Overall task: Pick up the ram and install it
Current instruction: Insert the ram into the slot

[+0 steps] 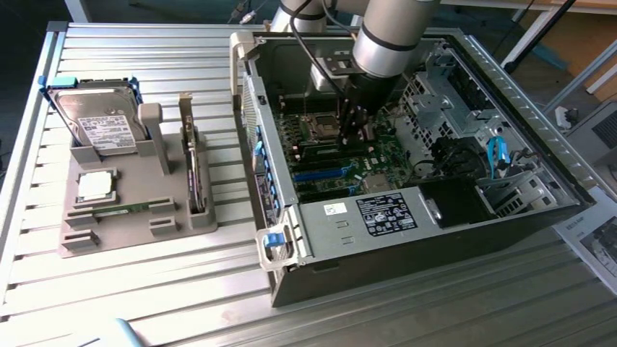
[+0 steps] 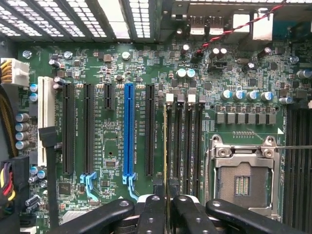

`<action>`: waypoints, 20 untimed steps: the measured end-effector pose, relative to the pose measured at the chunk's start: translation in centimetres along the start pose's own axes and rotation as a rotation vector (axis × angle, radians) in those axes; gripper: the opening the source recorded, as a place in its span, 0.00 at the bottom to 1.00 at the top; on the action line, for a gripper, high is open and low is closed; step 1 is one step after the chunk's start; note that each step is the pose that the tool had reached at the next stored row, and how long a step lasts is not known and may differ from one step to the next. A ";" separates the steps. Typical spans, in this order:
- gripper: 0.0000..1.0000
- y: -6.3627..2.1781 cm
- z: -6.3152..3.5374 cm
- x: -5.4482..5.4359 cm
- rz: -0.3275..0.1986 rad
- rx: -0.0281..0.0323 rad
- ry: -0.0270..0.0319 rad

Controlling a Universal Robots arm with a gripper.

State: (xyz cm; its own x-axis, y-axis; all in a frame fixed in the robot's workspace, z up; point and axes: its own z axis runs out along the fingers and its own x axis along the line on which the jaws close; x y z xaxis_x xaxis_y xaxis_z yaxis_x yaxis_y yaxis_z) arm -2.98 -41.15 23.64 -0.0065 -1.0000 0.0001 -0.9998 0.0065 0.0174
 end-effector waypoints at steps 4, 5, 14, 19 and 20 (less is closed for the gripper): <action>0.13 0.00 0.02 0.0 0.007 0.0000 -0.0001; 0.13 0.00 0.02 0.0 0.007 0.0000 -0.0001; 0.13 0.00 -0.23 0.0 0.007 0.0003 -0.0002; 0.13 0.00 -0.05 -0.2 0.007 0.0003 -0.0002; 0.13 0.00 -0.01 -0.2 0.007 0.0003 -0.0001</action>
State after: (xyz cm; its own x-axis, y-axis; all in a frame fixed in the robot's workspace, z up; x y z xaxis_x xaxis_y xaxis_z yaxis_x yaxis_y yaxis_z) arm -2.99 -40.94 23.65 -0.0132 -0.9999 0.0001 -0.9998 0.0132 0.0171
